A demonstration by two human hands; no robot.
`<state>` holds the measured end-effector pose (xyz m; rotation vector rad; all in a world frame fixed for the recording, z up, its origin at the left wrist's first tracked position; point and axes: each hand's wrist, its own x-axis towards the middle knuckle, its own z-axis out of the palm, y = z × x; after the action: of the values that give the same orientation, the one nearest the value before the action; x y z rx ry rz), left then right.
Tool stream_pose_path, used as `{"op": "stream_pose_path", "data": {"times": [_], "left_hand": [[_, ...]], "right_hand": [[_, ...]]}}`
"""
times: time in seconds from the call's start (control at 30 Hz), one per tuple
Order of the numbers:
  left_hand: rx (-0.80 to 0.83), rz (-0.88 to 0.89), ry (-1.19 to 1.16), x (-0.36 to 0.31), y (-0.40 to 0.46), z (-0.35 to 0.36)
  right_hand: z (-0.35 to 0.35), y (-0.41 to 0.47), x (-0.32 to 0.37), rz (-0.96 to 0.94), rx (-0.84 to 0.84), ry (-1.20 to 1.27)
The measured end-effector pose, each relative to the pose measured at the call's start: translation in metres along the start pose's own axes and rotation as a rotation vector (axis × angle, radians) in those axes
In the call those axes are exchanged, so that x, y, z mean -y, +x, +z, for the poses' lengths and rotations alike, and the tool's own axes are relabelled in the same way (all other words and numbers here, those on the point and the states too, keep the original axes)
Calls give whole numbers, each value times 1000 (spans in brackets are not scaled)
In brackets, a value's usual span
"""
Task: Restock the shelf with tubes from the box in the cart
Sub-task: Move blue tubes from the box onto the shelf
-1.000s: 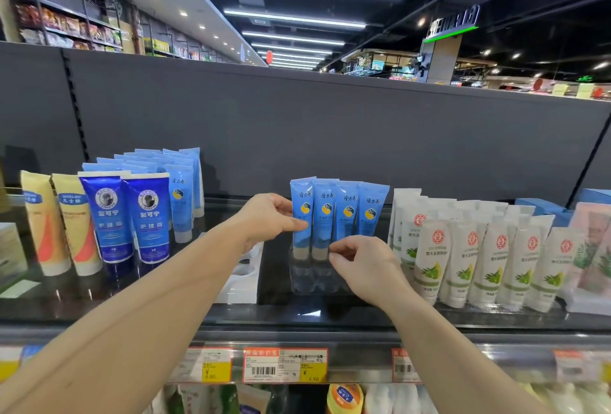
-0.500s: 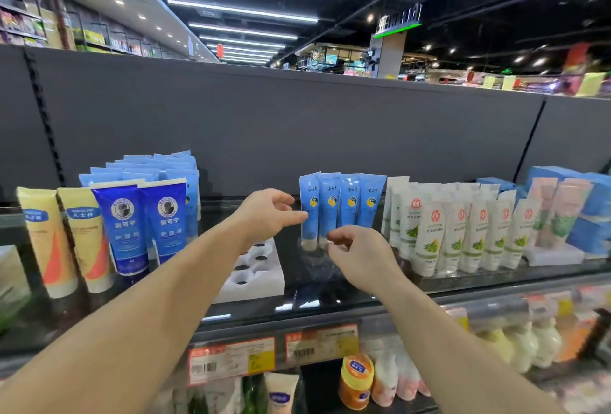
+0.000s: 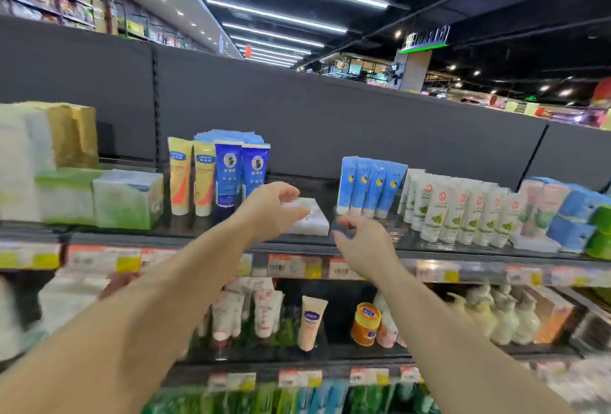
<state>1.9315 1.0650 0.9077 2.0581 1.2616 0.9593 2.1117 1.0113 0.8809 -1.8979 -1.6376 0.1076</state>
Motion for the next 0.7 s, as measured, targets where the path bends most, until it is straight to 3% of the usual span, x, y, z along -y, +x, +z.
{"op": "stream_pose_path", "data": {"times": [0.3,0.57,0.7], "left_hand": [[-30,-144,335,51,-162,-70],[-142,-272,763,157,-279,-166],[-211,-358,861,220,-327,-229]], "right_hand": [[55,-107,102,-165,168,33],[153,-174,233,-453,267,-26],[226,-202,310,-549,314,-23]]}}
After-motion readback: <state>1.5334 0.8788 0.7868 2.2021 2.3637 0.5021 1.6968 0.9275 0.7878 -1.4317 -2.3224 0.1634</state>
